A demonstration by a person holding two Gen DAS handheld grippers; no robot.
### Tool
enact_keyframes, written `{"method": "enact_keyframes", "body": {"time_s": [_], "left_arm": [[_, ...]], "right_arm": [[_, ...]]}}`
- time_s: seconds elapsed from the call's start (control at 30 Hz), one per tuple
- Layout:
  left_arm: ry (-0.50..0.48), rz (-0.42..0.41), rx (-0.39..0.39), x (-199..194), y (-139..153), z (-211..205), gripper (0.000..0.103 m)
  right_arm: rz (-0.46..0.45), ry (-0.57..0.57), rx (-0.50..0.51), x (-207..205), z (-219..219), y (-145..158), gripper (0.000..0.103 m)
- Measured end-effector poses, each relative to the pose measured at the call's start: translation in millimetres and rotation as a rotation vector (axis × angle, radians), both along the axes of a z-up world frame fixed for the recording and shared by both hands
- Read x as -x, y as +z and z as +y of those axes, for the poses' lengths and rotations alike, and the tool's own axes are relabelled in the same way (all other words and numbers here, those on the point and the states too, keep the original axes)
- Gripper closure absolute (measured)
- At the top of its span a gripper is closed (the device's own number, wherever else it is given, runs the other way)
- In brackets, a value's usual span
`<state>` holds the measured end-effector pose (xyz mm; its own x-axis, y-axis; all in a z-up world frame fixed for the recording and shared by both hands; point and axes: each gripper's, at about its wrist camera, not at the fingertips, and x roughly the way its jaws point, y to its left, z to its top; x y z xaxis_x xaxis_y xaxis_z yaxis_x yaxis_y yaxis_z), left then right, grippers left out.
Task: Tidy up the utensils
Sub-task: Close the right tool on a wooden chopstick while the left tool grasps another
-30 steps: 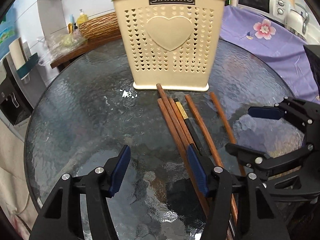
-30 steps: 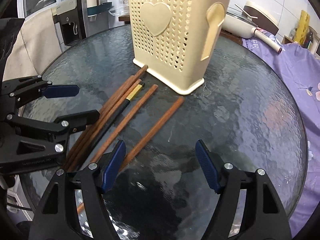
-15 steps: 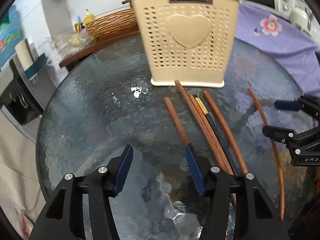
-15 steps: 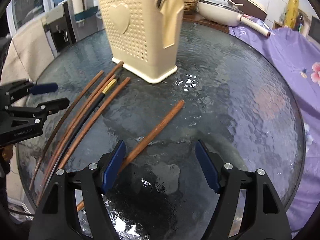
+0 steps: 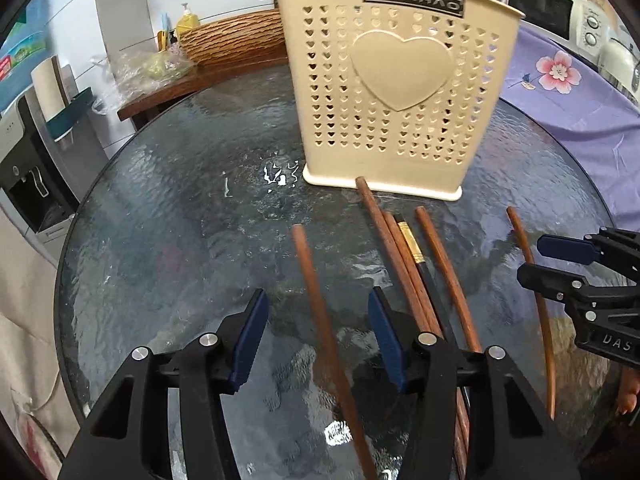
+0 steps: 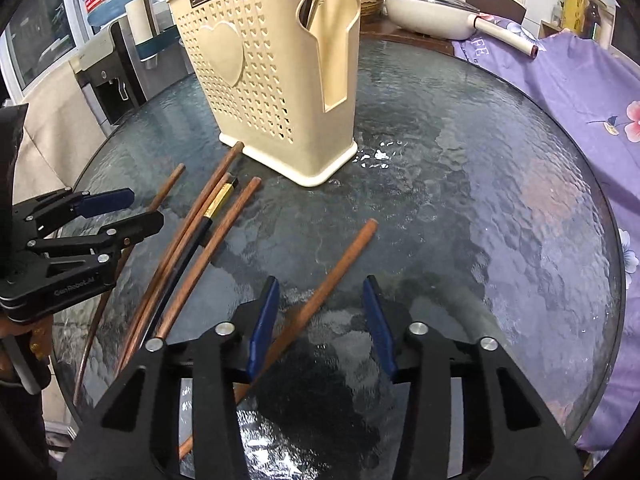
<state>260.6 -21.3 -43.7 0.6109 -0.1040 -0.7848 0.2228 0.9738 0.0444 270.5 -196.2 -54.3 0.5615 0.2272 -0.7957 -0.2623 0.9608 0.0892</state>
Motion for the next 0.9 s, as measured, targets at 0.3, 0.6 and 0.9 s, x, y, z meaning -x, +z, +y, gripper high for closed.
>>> {"method": "enact_keyframes", "body": {"time_s": [0.3,0.6,0.9], "left_arm": [[0.005,0.024,0.007,-16.7,-3.7,0.3,0.066],[0.008,0.046,0.017,-32.9,-3.2,-0.3,0.081],[0.038,0.039,0.005,-50.2,-3.0,0.6,0.094]], "right_arm": [[-0.003,-0.005,0.034,-12.8,11.3,0.2,0.073],[-0.015,-0.031,0.069,-33.4,14.6,0.3,0.086],[-0.023,-0.047,0.074,-47.4,11.9,0.9,0.091]]}}
